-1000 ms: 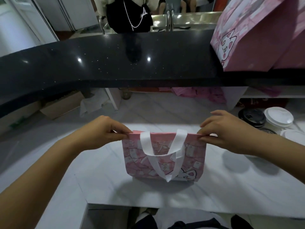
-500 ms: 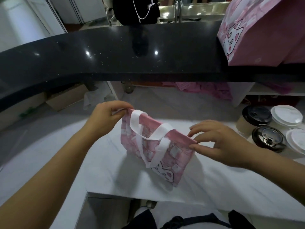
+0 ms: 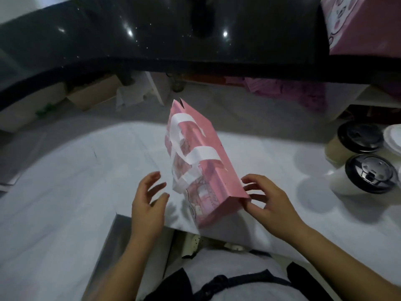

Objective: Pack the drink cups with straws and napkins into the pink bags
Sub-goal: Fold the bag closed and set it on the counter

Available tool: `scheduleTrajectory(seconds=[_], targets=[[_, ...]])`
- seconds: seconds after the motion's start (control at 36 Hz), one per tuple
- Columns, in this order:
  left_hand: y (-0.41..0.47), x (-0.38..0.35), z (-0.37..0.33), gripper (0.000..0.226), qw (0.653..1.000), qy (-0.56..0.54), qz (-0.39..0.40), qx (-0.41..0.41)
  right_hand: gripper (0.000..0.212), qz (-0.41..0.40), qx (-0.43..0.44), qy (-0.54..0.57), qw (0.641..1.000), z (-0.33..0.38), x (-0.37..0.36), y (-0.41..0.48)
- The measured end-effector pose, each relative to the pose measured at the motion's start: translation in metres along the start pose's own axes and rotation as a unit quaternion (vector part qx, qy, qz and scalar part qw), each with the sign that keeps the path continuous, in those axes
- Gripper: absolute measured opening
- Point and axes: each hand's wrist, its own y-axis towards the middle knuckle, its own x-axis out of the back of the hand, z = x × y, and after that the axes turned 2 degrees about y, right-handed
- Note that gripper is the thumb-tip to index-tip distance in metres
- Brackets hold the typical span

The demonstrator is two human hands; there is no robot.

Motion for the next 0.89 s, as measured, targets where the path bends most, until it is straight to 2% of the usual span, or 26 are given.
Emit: scheduleTrajectory(seconds=[0.11, 0.22, 0.31, 0.42, 0.58, 0.67, 0.78, 0.89], targets=[[-0.033, 0.0, 0.006, 0.059, 0.994, -0.006, 0.104, 0.02, 0.025, -0.018, -0.022, 0.029, 0.999, -0.004, -0.01, -0.005], [-0.054, -0.005, 0.003, 0.073, 0.992, 0.011, 0.128, 0.014, 0.021, -0.018, 0.008, 0.0, 1.0, -0.006, -0.02, -0.012], [-0.063, -0.008, 0.001, 0.059, 0.994, 0.045, 0.097, -0.032, 0.02, -0.007, 0.044, -0.052, 0.998, -0.005, -0.023, -0.012], [-0.066, -0.009, 0.003, 0.033, 0.995, 0.077, 0.017, -0.059, 0.015, -0.009, 0.091, -0.136, 0.986, -0.001, -0.021, -0.01], [-0.068, -0.01, 0.001, 0.031, 0.989, 0.104, -0.022, -0.098, 0.013, -0.019, 0.139, -0.219, 0.966, 0.004, -0.019, -0.009], [-0.067, -0.009, 0.002, 0.03, 0.986, 0.12, -0.027, -0.115, 0.017, -0.021, 0.138, -0.247, 0.959, 0.004, -0.021, -0.008], [-0.062, -0.004, 0.006, 0.01, 0.976, 0.17, -0.037, -0.135, 0.013, -0.037, 0.136, -0.262, 0.955, 0.004, -0.021, -0.009], [-0.058, -0.003, 0.005, 0.011, 0.971, 0.186, -0.053, -0.139, 0.009, -0.078, 0.113, -0.275, 0.951, 0.005, -0.021, -0.009]])
